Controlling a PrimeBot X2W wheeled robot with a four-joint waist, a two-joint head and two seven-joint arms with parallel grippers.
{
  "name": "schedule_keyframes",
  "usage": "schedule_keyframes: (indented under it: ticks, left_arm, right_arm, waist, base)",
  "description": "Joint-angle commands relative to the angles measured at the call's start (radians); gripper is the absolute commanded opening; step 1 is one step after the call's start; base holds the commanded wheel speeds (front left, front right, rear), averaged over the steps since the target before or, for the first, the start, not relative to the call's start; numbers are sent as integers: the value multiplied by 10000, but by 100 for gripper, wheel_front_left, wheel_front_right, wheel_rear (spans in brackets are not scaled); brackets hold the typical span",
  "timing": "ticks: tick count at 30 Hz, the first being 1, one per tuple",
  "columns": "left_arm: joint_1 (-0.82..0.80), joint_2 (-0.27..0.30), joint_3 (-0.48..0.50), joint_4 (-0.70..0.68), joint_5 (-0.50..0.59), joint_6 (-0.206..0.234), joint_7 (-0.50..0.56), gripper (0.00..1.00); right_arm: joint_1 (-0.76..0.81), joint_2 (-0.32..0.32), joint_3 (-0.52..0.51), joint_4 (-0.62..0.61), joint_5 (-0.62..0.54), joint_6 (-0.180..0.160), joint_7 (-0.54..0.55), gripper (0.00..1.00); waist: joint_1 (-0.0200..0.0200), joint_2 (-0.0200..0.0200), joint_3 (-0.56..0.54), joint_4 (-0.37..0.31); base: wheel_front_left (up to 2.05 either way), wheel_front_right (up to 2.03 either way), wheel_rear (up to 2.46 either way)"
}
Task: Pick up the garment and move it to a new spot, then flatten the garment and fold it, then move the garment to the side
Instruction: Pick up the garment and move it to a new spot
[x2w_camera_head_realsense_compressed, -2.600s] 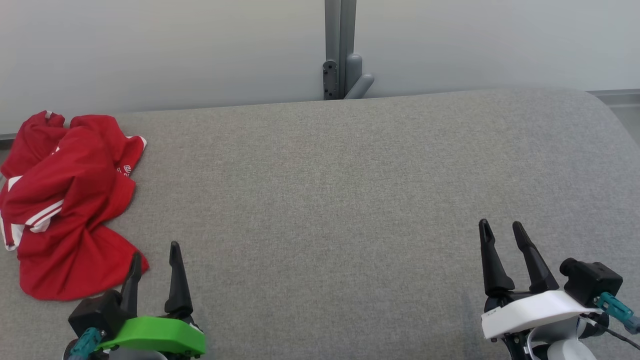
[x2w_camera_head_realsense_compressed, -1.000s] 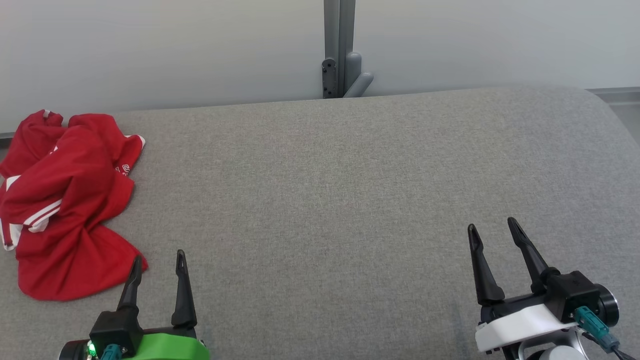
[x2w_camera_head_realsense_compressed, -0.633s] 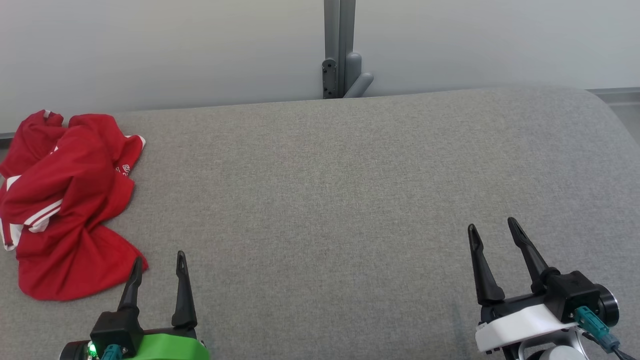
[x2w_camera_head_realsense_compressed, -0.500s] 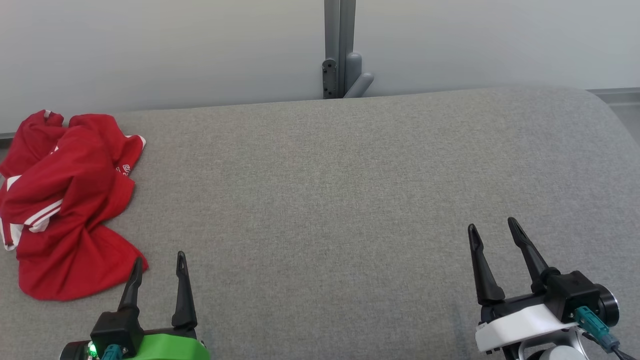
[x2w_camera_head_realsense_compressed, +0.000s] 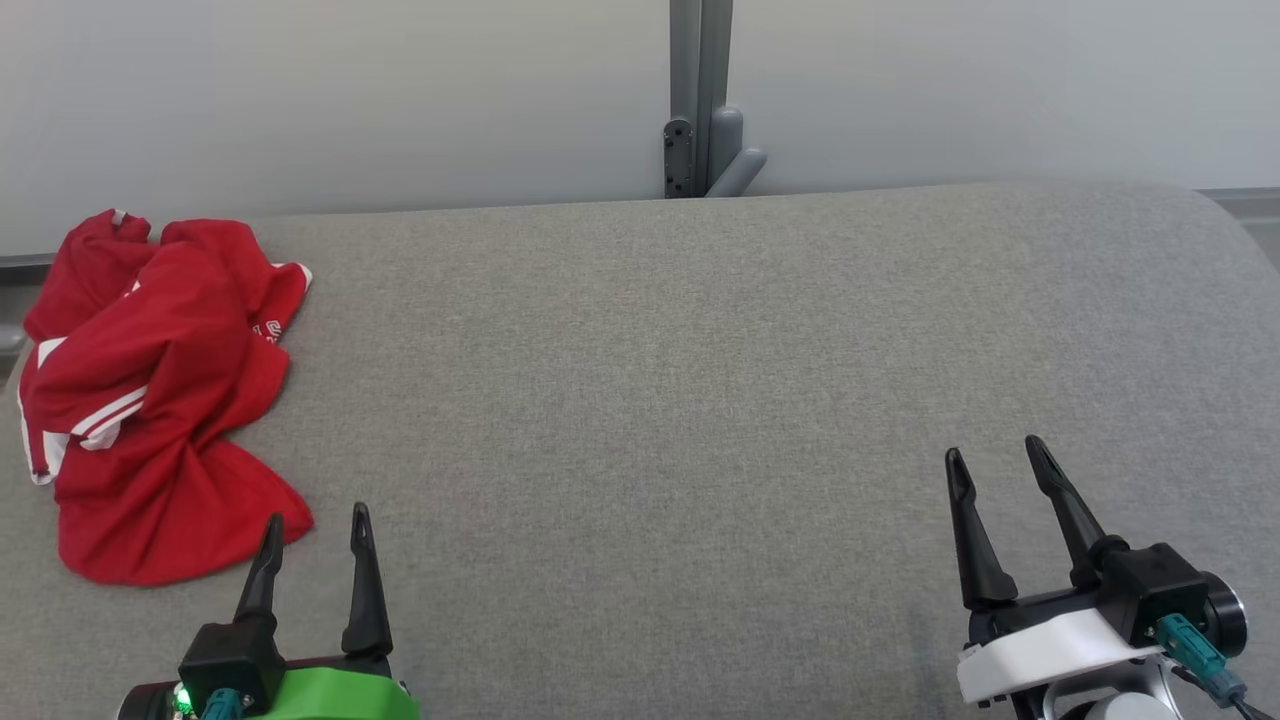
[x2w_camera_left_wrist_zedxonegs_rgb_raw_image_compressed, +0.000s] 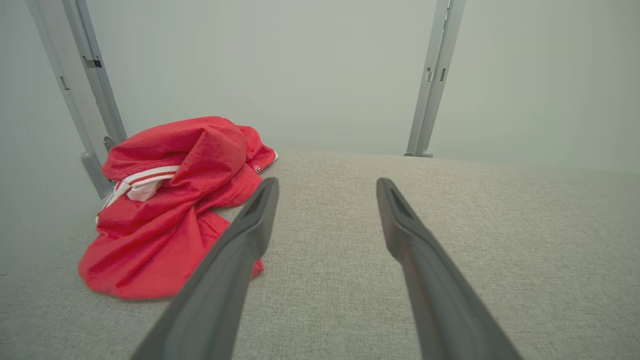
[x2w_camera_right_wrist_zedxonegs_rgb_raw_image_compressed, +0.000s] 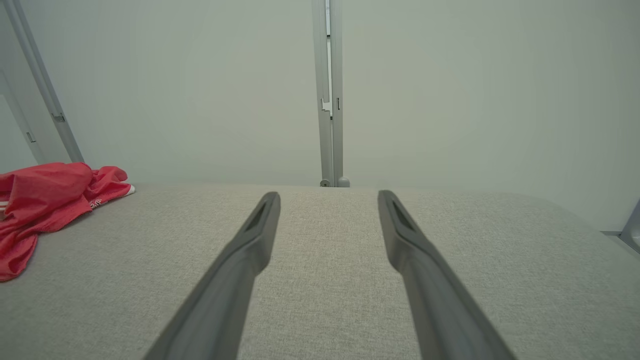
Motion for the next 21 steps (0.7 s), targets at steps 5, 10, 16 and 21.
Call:
schedule_keyframes:
  ticks: [5, 10, 16, 21]
  left_arm:
    - [-54, 66, 97, -5, 120, 38, -3, 100]
    - [-34, 65, 214, 28, 156, 3, -3, 100]
    - [139, 62, 292, -43, 247, -14, -3, 100]
    - [266, 62, 404, -50, 312, -61, -3, 100]
  right_arm:
    - [149, -38, 1, -67, -20, 2, -29, 100]
    - [185, -35, 51, -74, 23, 2, -29, 100]
    - [253, -35, 145, -79, 122, 2, -29, 100]
    - [249, -35, 283, -57, 180, 2, -29, 100]
  waist:
    - [0, 25, -45, 605]
    - [0, 25, -124, 1456]
    - [0, 25, -220, 2714]
    - [0, 25, -263, 3488]
  base:
    - [0, 0, 0]
    - [0, 0, 0]
    - [0, 0, 0]
    - [0, 0, 0]
